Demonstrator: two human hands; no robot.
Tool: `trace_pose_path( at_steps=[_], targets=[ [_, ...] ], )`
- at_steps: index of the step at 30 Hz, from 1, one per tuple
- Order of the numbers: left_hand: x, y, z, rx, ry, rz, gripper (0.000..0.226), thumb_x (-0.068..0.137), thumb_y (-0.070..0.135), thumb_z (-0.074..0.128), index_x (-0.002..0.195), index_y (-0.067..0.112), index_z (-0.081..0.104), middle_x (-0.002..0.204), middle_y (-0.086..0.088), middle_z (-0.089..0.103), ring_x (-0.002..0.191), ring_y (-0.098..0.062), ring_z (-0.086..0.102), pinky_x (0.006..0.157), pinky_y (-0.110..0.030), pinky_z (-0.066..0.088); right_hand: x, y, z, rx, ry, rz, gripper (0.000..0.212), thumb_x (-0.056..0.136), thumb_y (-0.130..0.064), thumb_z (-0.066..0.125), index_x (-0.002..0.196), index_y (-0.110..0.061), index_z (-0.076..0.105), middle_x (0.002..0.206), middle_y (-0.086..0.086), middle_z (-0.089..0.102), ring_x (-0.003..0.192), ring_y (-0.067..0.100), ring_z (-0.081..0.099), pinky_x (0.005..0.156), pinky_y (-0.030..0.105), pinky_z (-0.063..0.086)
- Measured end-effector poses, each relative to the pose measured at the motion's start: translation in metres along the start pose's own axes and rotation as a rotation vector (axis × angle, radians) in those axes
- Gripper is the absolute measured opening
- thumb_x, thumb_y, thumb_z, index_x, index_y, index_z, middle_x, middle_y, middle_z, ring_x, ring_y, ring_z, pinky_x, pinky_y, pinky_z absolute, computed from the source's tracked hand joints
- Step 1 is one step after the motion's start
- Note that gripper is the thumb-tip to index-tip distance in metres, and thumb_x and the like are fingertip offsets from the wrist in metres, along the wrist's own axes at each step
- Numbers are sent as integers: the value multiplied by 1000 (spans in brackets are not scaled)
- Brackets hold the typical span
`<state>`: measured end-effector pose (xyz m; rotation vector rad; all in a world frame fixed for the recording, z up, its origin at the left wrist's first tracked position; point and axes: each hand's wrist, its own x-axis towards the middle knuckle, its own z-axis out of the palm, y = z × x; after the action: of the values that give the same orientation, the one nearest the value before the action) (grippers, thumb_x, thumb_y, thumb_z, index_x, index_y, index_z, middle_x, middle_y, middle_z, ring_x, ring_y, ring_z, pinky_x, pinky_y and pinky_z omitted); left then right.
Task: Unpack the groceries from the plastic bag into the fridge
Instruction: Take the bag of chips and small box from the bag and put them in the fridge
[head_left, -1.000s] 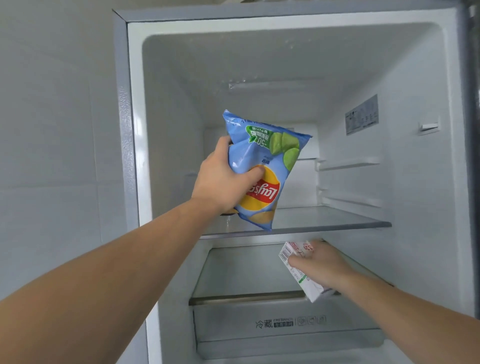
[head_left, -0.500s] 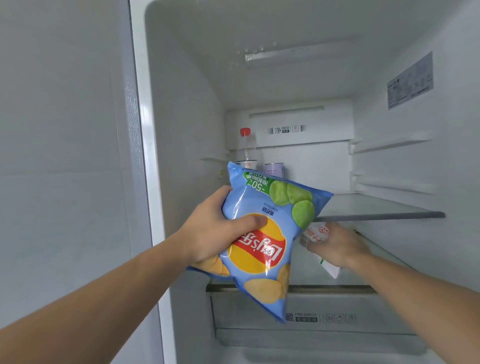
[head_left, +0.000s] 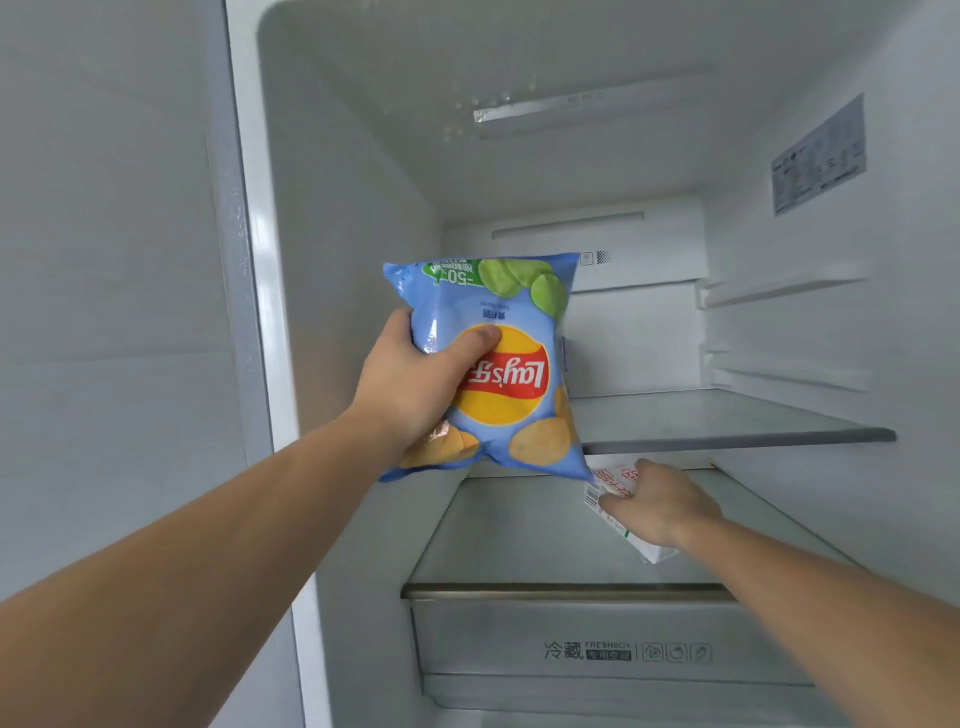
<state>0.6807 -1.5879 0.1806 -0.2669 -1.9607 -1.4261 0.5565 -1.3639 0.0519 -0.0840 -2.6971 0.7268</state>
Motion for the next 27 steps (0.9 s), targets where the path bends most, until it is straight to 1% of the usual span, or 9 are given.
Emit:
trace_pose_path(
  at_steps=[4,9,13,16,18,20,22,24,27],
  targets=[
    [7,-5,16,-47,46,16,43,77,43,77,110,28,53,102,15,65,90,-3,64,70,-19,48,0,1,-1,-24,13,10,53,78,-60,56,116,-24,55,118,-2,61,107,23,60,77,31,47],
    [18,-10,41,-75,81,83,46,80,40,76,113,28,47,98,21,60,86,6,58,66,-14,45,1,6,-5,-62,15,25,45,79,-58,56,107,-24,51,114,-3,60,102,22,59,69,28,41],
    [29,-18,67,-84,53,106,55,80,38,76,124,27,45,111,12,63,95,-8,63,73,-19,50,3,10,-7,-95,4,18,38,78,-53,56,97,-23,44,111,-2,58,100,21,58,68,27,39],
    [34,-26,93,-96,29,116,53,82,35,75,122,31,42,116,9,63,98,-12,63,66,-15,50,10,14,-4,-75,4,12,46,75,-55,56,108,-23,47,113,-3,59,103,21,59,69,28,40],
    [39,-30,111,-97,-5,86,51,81,37,75,118,37,40,117,9,61,99,-15,63,59,-18,55,16,17,-2,-73,17,6,49,75,-53,55,114,-24,50,115,-4,60,105,21,59,73,28,42],
    [45,-31,127,-80,-75,48,58,74,41,77,119,38,40,118,8,61,101,-19,64,70,-38,61,23,22,0,-105,37,-9,43,79,-49,53,114,-24,54,117,-3,60,108,22,59,79,30,43],
    [50,-32,142,17,-184,49,76,58,47,74,125,37,38,122,4,58,107,-21,62,87,-47,56,28,27,2,-157,55,-14,36,84,-46,51,112,-24,56,117,-2,61,110,23,58,85,33,42],
    [55,-34,156,139,-284,74,82,57,44,69,130,32,34,126,-3,53,110,-25,58,94,-45,52,35,32,3,-185,64,-2,36,85,-46,50,114,-26,57,120,-1,61,114,23,55,90,36,41],
    [65,-37,174,316,-389,128,68,78,17,66,137,21,32,120,-10,47,111,-31,53,90,-34,45,42,38,5,-162,29,10,49,84,-46,47,129,-29,50,133,-2,53,126,24,45,99,39,39]
  ],
)
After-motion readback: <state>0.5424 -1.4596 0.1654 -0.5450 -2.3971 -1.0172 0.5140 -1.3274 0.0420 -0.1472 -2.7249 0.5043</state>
